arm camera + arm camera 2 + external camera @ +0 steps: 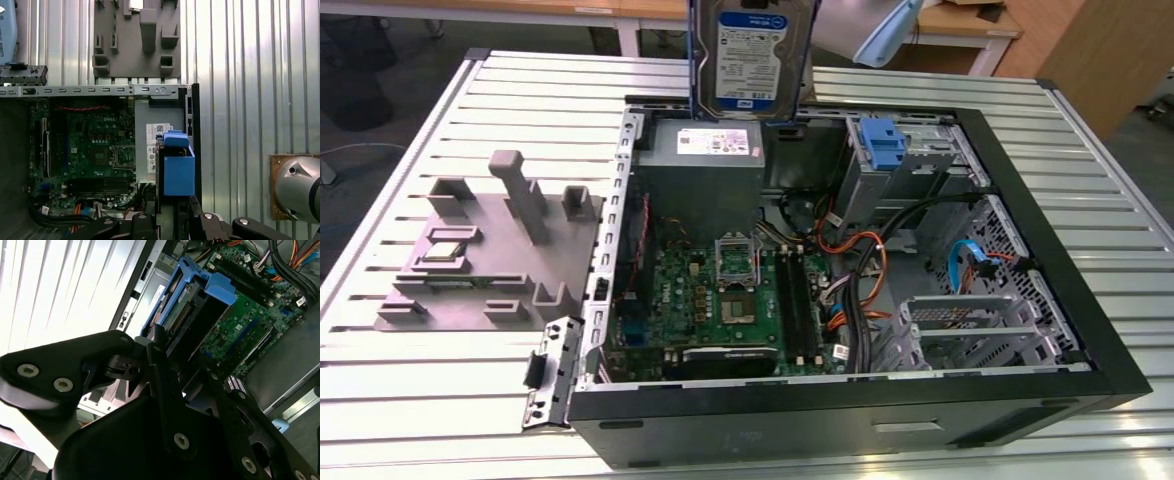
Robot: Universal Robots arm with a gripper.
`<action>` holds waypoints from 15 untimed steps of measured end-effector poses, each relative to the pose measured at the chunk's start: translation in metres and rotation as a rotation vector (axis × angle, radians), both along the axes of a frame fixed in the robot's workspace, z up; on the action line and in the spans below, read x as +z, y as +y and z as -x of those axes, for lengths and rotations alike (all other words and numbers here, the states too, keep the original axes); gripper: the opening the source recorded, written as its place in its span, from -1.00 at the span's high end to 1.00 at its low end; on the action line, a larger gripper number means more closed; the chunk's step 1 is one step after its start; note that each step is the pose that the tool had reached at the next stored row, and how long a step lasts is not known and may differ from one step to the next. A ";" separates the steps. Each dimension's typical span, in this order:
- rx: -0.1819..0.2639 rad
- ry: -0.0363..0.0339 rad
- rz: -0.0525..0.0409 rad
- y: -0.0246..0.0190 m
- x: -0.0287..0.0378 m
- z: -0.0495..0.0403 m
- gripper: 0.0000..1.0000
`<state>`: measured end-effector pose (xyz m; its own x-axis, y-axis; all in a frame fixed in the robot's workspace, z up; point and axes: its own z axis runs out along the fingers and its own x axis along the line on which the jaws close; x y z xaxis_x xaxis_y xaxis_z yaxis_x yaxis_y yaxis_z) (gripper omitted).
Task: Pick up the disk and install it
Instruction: 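Pick up the disk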
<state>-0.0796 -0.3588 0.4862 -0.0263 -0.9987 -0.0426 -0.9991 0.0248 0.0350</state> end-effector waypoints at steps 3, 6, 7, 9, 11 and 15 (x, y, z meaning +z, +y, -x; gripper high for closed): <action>0.000 0.0001 -0.0001 -0.0016 -0.0003 -0.0001 0.30; 0.000 0.0001 -0.0002 -0.0045 -0.0006 -0.0002 0.30; 0.000 0.0001 -0.0003 -0.0058 -0.0007 -0.0003 0.30; 0.000 0.0000 -0.0004 -0.0085 -0.0010 -0.0004 0.30; 0.000 0.0001 -0.0003 -0.0113 -0.0012 -0.0006 0.30; 0.000 0.0001 -0.0004 -0.0168 -0.0017 -0.0010 0.30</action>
<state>-0.0786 -0.3756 0.4845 -0.0264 -0.9987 -0.0430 -0.9991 0.0249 0.0350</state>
